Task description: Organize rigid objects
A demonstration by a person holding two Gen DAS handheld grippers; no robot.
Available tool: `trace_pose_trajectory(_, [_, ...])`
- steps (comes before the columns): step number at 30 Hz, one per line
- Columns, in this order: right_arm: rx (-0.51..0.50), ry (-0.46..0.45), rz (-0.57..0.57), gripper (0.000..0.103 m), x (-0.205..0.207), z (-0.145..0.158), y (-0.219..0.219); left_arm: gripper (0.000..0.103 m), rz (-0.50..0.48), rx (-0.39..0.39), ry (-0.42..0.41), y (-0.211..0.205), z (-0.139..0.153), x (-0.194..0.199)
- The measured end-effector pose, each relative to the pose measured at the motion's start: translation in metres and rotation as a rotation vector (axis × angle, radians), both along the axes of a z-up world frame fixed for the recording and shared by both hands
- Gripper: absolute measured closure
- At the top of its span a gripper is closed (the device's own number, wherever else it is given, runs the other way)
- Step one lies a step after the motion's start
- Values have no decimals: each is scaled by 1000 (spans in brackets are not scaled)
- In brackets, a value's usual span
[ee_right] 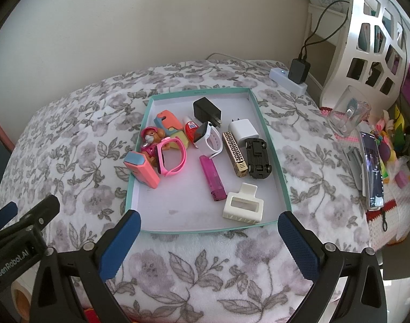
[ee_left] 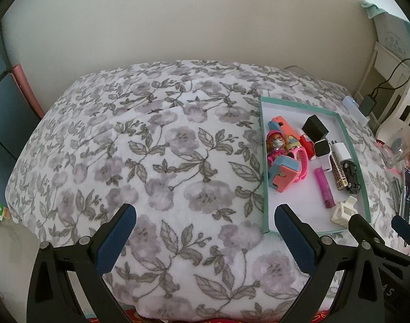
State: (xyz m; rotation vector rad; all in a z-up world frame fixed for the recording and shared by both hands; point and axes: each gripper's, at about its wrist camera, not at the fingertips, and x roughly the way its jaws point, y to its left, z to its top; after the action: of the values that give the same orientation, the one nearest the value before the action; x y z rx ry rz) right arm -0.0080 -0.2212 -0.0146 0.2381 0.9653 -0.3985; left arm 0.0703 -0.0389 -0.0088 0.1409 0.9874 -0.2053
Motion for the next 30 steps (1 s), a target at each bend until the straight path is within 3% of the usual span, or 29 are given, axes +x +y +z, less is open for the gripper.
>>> trace_pose_trajectory(30, [-2, -1, -1, 0, 0, 1, 0, 1, 40, 8, 16, 5, -2, 3])
